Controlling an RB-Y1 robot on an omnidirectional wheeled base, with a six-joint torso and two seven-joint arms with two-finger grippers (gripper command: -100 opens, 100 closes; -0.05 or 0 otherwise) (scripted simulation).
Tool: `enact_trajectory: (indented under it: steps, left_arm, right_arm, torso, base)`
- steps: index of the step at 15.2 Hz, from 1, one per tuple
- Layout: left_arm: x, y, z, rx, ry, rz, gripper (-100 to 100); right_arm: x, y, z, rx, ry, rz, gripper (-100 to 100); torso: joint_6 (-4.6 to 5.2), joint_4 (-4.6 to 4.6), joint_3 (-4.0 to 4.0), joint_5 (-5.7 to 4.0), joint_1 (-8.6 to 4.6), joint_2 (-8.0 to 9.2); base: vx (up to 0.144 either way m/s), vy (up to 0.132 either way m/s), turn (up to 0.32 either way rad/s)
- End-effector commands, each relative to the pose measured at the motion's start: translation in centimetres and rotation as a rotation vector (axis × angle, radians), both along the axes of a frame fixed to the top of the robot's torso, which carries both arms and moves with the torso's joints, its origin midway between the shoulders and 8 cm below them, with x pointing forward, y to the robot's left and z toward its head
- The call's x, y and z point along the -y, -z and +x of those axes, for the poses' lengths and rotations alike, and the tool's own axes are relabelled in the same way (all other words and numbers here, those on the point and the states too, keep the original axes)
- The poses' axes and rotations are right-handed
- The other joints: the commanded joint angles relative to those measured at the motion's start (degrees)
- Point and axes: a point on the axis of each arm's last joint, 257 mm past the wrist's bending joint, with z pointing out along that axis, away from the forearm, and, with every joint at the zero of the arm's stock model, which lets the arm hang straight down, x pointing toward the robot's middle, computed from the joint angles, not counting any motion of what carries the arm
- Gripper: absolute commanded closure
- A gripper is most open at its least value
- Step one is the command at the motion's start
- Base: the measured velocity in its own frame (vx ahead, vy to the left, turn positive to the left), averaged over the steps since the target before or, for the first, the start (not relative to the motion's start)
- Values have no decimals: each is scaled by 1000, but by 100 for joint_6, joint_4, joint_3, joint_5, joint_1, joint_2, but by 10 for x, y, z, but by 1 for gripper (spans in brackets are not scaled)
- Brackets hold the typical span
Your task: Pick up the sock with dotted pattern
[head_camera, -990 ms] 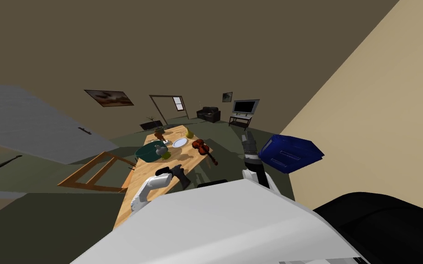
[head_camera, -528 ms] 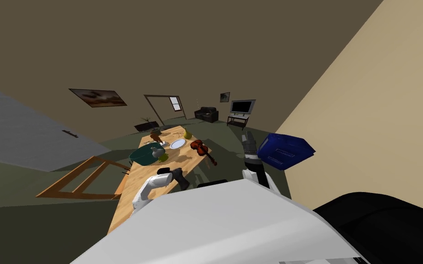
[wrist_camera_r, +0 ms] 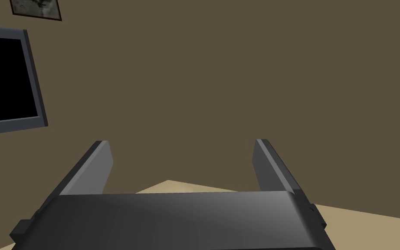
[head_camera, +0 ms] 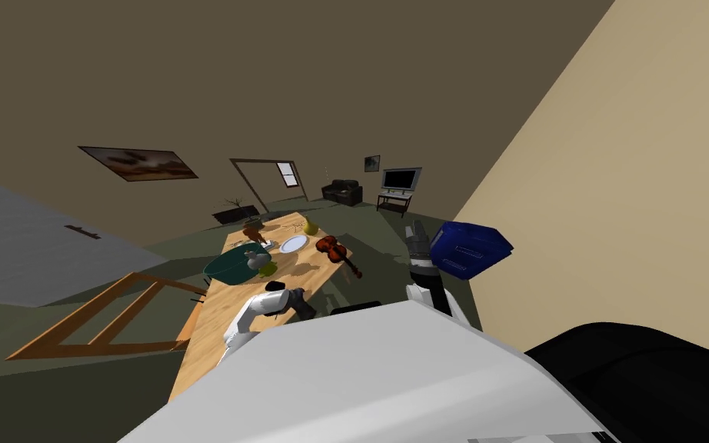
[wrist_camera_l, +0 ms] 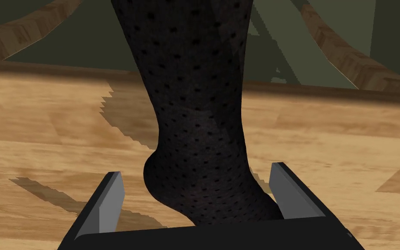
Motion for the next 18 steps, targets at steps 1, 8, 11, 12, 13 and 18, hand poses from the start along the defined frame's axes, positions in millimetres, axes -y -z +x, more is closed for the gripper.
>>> enact_trajectory:
  steps: [1, 8, 11, 12, 13, 18]
  left_arm:
    - [1, 4, -8, -36, 8, -4, -100]
    - [6, 21, -24, -107, 18, -16, -100]
    - [8, 33, -25, -106, 8, -17, -100]
    - [8, 35, -25, -105, 6, -17, -100]
    - [7, 31, -25, -108, 10, -17, -100]
    - [7, 32, -25, -107, 10, -17, 100]
  right_arm:
    - [0, 0, 0, 0, 0, 0, 0]
    - [0, 0, 0, 0, 0, 0, 0]
    - [0, 0, 0, 0, 0, 0, 0]
    - [0, 0, 0, 0, 0, 0, 0]
    - [0, 0, 0, 0, 0, 0, 0]
    - [0, 0, 0, 0, 0, 0, 0]
  torso:
    - [0, 0, 0, 0, 0, 0]
    - [-1, 0, 1, 0, 0, 2]
    - [-1, 1, 3, 2, 8, 5]
    - [-1, 1, 3, 2, 10, 5]
    - [-1, 1, 2, 2, 10, 4]
    - [-2, 2, 0, 0, 1, -1]
  base:
    - [8, 10, -61]
    - [6, 11, -68]
    - [-5, 31, -54]
    - [-2, 33, -43]
    - [-1, 19, -17]
    - [0, 2, 0]
